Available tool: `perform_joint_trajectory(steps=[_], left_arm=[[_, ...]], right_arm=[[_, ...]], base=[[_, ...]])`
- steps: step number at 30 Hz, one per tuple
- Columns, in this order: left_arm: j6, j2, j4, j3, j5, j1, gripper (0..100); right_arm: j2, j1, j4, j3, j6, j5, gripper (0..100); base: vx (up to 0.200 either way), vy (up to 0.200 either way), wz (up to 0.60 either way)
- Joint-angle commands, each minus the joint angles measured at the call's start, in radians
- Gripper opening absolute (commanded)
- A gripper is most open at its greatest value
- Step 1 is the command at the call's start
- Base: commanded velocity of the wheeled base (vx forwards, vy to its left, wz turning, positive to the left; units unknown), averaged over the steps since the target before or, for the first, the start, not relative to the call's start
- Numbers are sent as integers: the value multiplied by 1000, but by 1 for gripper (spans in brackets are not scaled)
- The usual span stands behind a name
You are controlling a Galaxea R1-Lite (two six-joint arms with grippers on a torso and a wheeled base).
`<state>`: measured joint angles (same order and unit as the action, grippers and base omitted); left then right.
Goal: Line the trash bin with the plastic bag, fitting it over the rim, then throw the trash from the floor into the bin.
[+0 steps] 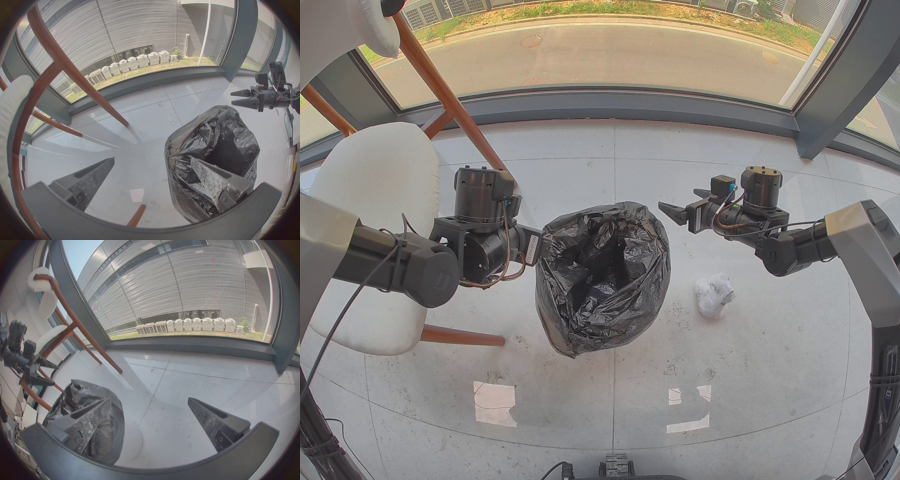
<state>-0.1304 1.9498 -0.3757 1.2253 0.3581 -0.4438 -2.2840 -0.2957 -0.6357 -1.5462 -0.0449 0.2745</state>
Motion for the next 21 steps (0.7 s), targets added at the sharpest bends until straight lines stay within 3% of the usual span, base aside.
perform_joint_trajectory(steps=[1,6,13,21], left_arm=[[15,-112,0,-59,-25,-56,100],[66,-190,-2,-156,-71,-147,100],[57,-226,-8,-219,-186,-157,100],[58,-226,-9,-225,-189,-156,100]], right_arm=[[201,58,31,173,36,5,100],[313,182,42,409,36,8,100],[359,363,31,678,36,14,100],[265,391,-42,779,40,11,100]], base=[[0,0,0],[0,0,0],[0,0,0],[0,0,0]])
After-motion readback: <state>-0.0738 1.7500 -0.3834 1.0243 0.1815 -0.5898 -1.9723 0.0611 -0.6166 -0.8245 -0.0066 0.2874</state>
